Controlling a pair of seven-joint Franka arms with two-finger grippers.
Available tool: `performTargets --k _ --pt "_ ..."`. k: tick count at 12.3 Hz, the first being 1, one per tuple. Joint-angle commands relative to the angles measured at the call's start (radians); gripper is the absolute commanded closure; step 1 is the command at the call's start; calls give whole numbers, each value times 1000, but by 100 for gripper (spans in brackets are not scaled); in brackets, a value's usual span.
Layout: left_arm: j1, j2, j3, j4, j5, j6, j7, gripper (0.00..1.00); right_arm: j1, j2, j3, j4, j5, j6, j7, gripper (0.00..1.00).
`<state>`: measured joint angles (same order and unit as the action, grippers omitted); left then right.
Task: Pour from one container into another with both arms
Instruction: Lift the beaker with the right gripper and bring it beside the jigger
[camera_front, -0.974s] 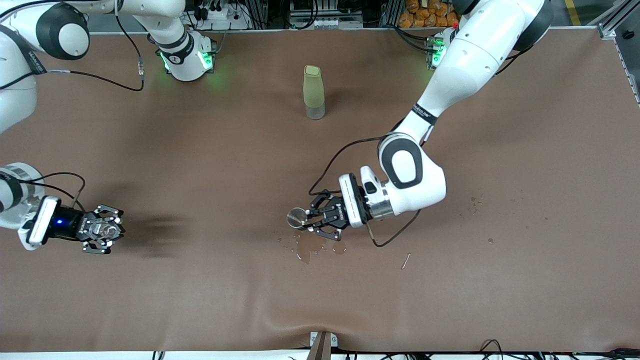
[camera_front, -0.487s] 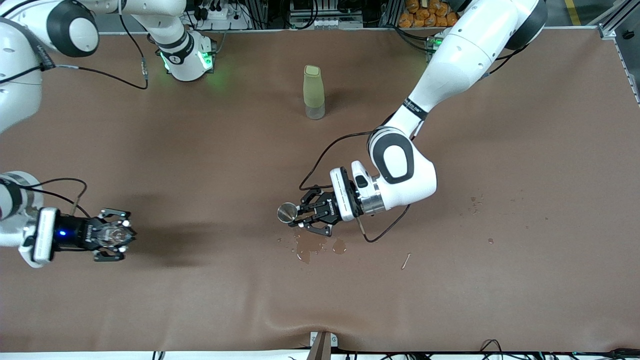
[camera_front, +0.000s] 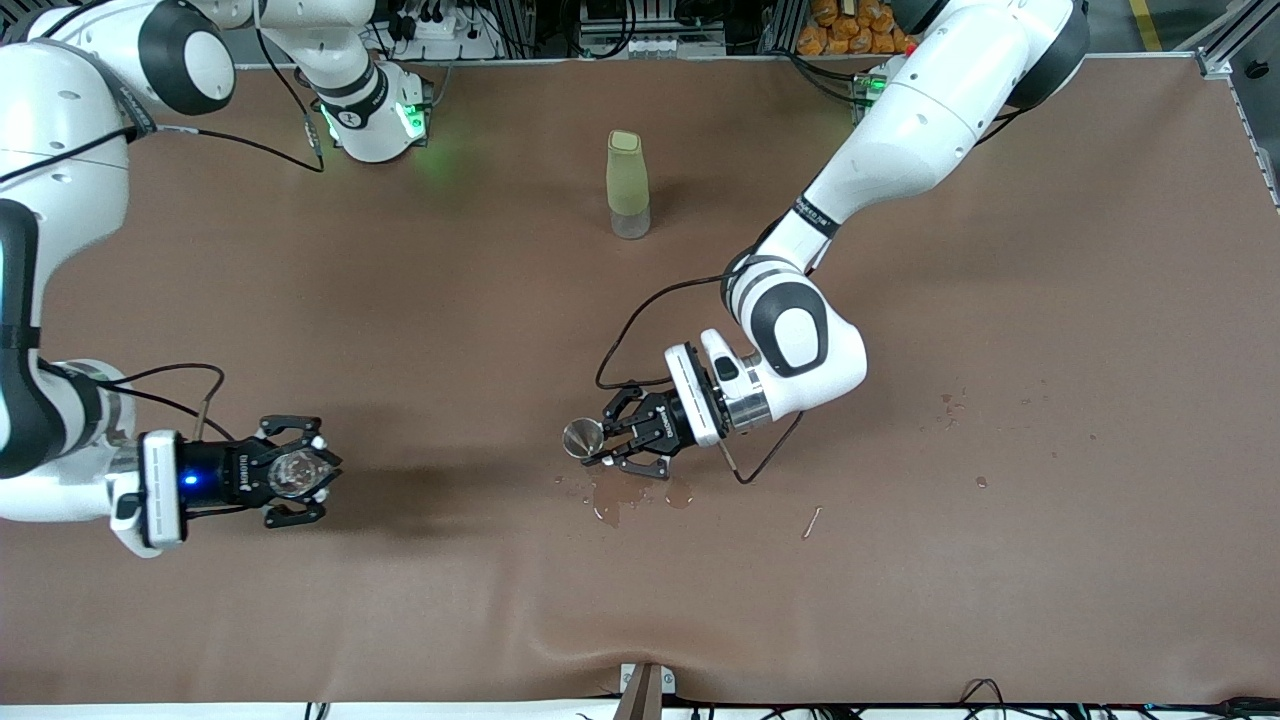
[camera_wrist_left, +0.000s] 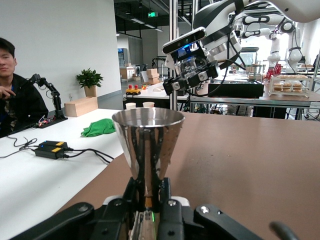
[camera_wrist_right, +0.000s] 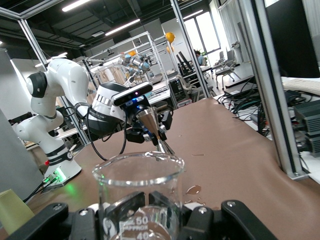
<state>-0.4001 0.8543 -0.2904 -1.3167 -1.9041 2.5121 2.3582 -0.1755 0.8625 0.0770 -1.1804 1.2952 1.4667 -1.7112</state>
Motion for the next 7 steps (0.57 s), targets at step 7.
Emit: performTargets --k 7 --pt "-16 37 30 13 -157 11 104 100 195 -37 17 7 36 116 324 100"
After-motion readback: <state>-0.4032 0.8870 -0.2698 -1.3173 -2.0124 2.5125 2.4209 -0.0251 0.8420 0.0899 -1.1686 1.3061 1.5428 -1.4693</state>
